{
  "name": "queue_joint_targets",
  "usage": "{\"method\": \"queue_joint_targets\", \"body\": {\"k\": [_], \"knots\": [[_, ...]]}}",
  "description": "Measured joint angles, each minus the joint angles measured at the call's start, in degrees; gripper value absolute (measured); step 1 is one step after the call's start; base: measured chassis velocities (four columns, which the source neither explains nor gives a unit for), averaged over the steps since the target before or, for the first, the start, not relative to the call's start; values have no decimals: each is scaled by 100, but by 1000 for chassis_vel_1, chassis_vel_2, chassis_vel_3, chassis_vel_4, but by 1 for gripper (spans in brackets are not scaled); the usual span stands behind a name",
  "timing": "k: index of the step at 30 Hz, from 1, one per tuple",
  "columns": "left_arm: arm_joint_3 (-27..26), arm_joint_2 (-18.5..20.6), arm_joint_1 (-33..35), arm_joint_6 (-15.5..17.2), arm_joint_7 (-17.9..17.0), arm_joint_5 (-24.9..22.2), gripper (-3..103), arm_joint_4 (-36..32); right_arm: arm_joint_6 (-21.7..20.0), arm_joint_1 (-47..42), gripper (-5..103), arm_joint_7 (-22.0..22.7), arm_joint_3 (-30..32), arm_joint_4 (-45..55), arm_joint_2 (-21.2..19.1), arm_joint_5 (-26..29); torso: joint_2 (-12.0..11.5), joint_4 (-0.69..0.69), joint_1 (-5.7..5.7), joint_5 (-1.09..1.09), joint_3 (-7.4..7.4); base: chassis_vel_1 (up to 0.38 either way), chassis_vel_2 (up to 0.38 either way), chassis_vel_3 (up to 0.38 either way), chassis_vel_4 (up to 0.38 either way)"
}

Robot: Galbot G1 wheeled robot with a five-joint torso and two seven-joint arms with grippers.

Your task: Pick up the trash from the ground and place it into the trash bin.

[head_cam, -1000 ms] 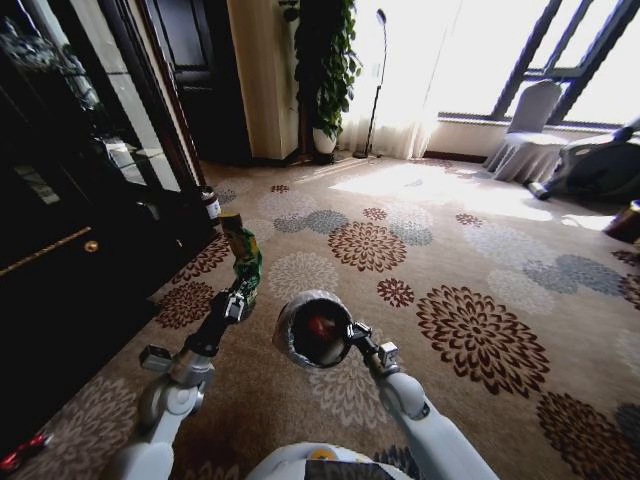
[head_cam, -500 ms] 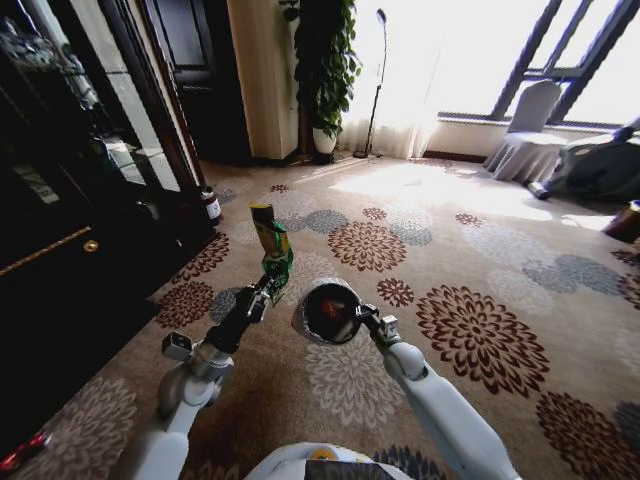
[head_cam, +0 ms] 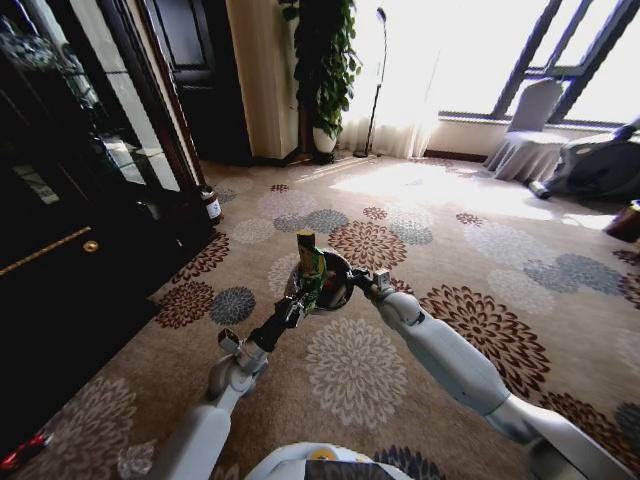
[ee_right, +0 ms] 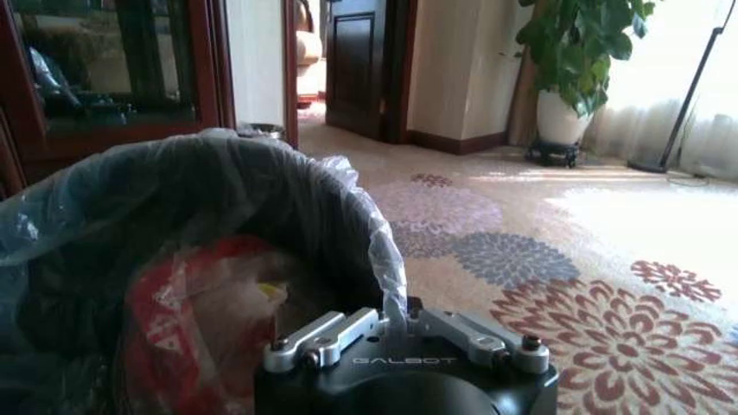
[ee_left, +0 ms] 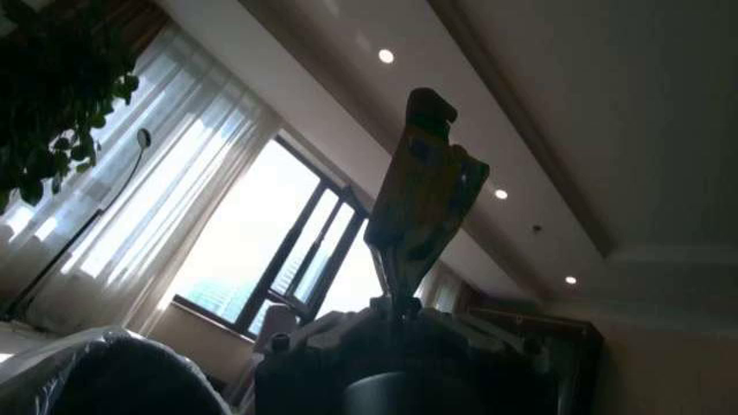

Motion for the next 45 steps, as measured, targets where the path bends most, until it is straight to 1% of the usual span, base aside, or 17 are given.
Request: {"method": "queue_joint_targets", "body": {"k": [5, 11, 12, 14, 16, 18, 20, 22, 24, 25, 27, 34, 36, 38, 39, 41, 45], "knots": [[-5, -52, -188, 20, -37, -93, 0, 9, -29, 11, 1, 14, -38, 34, -30, 51, 0, -2, 0, 1, 0, 0, 0, 0, 0], [-27, -11, -458, -90, -131, 120, 0, 299, -502, -92, 1, 284, -545, 1246, -484, 820, 1, 0, -1, -1, -1, 0, 0, 0, 0], [-27, -11, -458, -90, -131, 120, 0, 299, -502, -92, 1, 284, -545, 1246, -484, 820, 1, 0, -1, -1, -1, 0, 0, 0, 0], [-20, 5, -542, -185, -152, 358, 0, 476, -655, -142, 1, 354, -703, 1622, -624, 1065, 1, 0, -1, -1, -1, 0, 0, 0, 0], [-1, 22, -560, -244, -163, 461, 0, 578, -677, -150, 1, 373, -722, 1668, -645, 1091, 0, -1, -1, 0, -1, 0, 0, 0, 0], [27, 59, -587, -430, -150, 864, 0, 834, -688, -153, 1, 423, -728, 1684, -664, 1095, 1, -2, -1, -2, -1, 0, 0, 0, 0], [31, 72, -578, -462, -147, 962, 0, 877, -690, -155, 1, 425, -728, 1684, -665, 1094, 0, -2, -1, -2, -1, 0, 0, 0, 0], [62, 184, -431, -501, -176, 1233, 0, 886, -717, -252, 1, 427, -714, 1951, -845, 1103, 0, 2, 0, 1, 0, 0, 0, 0, 0], [88, 304, -308, -502, -239, 1354, 0, 806, -720, -321, 3, 330, -654, 2183, -1091, 1025, 1, -1, -1, -4, -1, 0, 0, 0, 0], [88, 304, -308, -502, -239, 1354, 0, 806, -720, -321, 3, 330, -654, 2183, -1091, 1025, 1, -1, -1, -4, -1, 0, 0, 0, 0], [109, 451, -163, -468, -333, 1549, 0, 625, -686, -324, 3, 248, -610, 2218, -1197, 885, 1, -4, -2, -1, -2, 0, 0, 0, 0], [135, 797, 94, -191, -777, 1861, 0, 169, -600, -300, 3, 116, -600, 2143, -1249, 649, 1, 1, -1, 0, -1, 0, 0, 0, 0], [166, 1086, 191, 9, -1076, 2014, 0, -57, -551, -255, 2, 61, -579, 2043, -1308, 422, 1, -2, -1, -3, -2, 0, 0, 0, 0], [196, 1169, 219, 88, -1162, 2035, 0, -210, -521, -252, 2, 24, -586, 2010, -1309, 339, 0, -1, -1, -4, 0, 0, 0, 0, 0], [226, 1337, 268, 244, -1395, 2068, 0, -494, -478, -245, 2, -35, -596, 1960, -1314, 196, 1, -3, -1, 0, -1, 0, 0, 0, 0], [244, 1464, 334, 398, -1648, 2121, 0, -755, -439, -258, 1, -90, -605, 1935, -1313, 57, 1, 0, -1, 1, -1, 0, 0, 0, 0], [234, 1566, 473, 527, -1886, 2146, 0, -1098, -407, -325, 1, -129, -605, 1899, -1314, -129, 1, -1, -1, -2, -1, 0, 0, 0, 0]]}}
